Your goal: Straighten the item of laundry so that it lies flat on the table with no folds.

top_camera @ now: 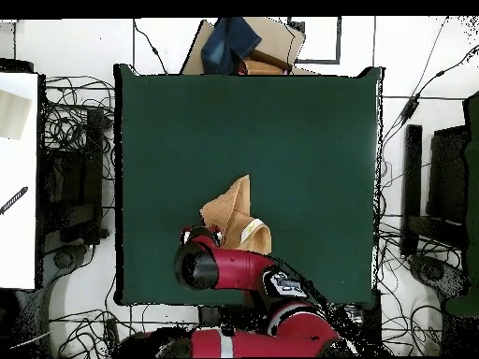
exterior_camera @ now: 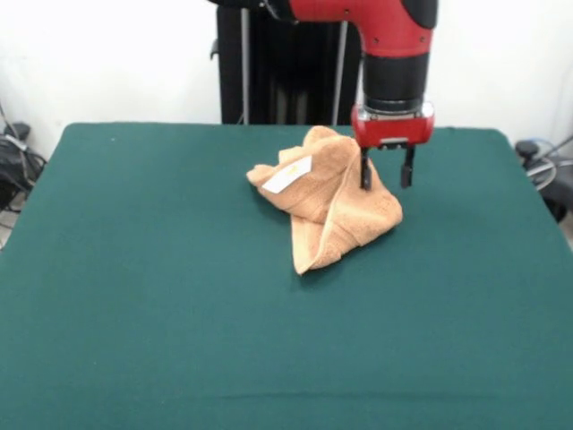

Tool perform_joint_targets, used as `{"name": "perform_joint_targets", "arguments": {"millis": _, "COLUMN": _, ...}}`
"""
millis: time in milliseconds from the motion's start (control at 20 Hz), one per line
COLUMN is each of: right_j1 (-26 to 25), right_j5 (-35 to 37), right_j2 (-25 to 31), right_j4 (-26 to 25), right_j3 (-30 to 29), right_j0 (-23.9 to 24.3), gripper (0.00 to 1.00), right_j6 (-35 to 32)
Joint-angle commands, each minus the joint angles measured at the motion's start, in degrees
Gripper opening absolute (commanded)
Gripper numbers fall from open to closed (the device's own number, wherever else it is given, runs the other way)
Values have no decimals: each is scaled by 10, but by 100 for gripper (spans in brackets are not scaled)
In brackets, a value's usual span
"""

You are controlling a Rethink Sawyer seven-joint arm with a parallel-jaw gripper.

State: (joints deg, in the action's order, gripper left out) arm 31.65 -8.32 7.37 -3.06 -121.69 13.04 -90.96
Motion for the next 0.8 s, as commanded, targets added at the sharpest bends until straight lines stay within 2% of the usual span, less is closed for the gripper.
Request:
{"name": "perform_joint_targets", "arguments": {"millis": 50, "right_j1": -10, "right_j5": -33, "right_j2": -12, "right_j4": 67, "right_j3": 35, "right_j0": -26, "gripper": 100, "right_j6": -159}}
{"name": "perform_joint_targets", "arguments": {"millis": 400, "right_j1": -7, "right_j5": -29, "right_j2": -22, "right_j4": 96, "right_j3": 37, "right_j0": -47, "gripper": 100, "right_j6": -154}}
{"name": "perform_joint_targets", "arguments": {"millis": 500, "right_j1": 6, "right_j5": 3, "right_j2": -27, "right_j4": 98, "right_j3": 50, "right_j0": -43, "gripper": 100, "right_j6": -133}}
{"name": "perform_joint_targets", "arguments": {"millis": 600, "right_j1": 22, "right_j5": 68, "right_j2": -32, "right_j4": 100, "right_j3": 73, "right_j0": -36, "gripper": 100, "right_j6": -101}}
{"name": "perform_joint_targets", "arguments": {"millis": 800, "right_j1": 13, "right_j5": 127, "right_j2": -39, "right_j4": 94, "right_j3": 113, "right_j0": -26, "gripper": 100, "right_j6": -67}}
